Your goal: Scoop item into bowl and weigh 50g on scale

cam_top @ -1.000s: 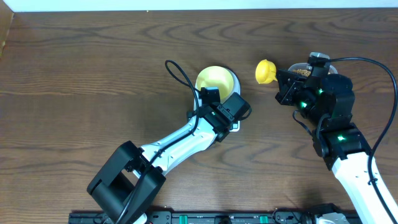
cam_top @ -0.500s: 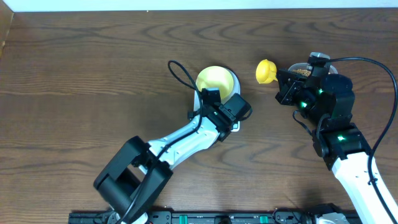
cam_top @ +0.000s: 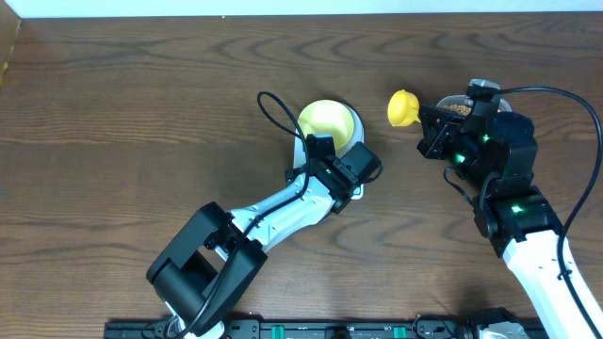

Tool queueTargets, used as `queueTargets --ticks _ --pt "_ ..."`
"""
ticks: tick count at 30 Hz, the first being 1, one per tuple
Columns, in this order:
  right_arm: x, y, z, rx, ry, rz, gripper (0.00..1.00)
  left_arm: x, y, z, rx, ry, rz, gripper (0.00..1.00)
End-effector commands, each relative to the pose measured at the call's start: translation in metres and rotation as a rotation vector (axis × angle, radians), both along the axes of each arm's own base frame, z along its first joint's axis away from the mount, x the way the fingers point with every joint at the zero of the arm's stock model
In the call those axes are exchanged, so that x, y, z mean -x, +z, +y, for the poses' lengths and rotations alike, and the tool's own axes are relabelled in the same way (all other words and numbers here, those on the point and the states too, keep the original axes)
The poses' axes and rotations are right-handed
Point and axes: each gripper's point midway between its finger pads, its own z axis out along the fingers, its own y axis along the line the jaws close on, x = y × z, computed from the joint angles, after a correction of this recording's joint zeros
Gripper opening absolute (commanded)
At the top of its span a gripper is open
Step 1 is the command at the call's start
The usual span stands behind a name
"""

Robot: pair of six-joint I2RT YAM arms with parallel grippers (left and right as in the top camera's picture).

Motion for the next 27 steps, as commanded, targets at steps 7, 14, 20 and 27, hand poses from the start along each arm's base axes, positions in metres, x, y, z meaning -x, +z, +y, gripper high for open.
queueTargets --ticks 7,14,20,27 --pt "-0.0014 0.0143 -0.0017 0.004 -0.008 -0.04 0.01 -0.0005 -0.0021 -0.0014 -0.004 -0.007 -0.006 0.88" --pt "-0.0014 0.0141 -0.0016 0.004 -0.008 -0.039 0.01 -0.0002 -0.004 -0.001 -0.008 -0.007 -0.002 0.88" --pt "-0.0013 0.0141 -0.0016 0.003 -0.008 -0.039 0.01 0.0001 -0.0066 -0.0005 -0.013 -0.007 0.002 0.88" --pt "-0.0013 0.0141 -0.0016 0.003 -0.008 -0.039 0.01 0.0002 -0.0066 -0.0003 -0.014 -0.007 0.003 0.88"
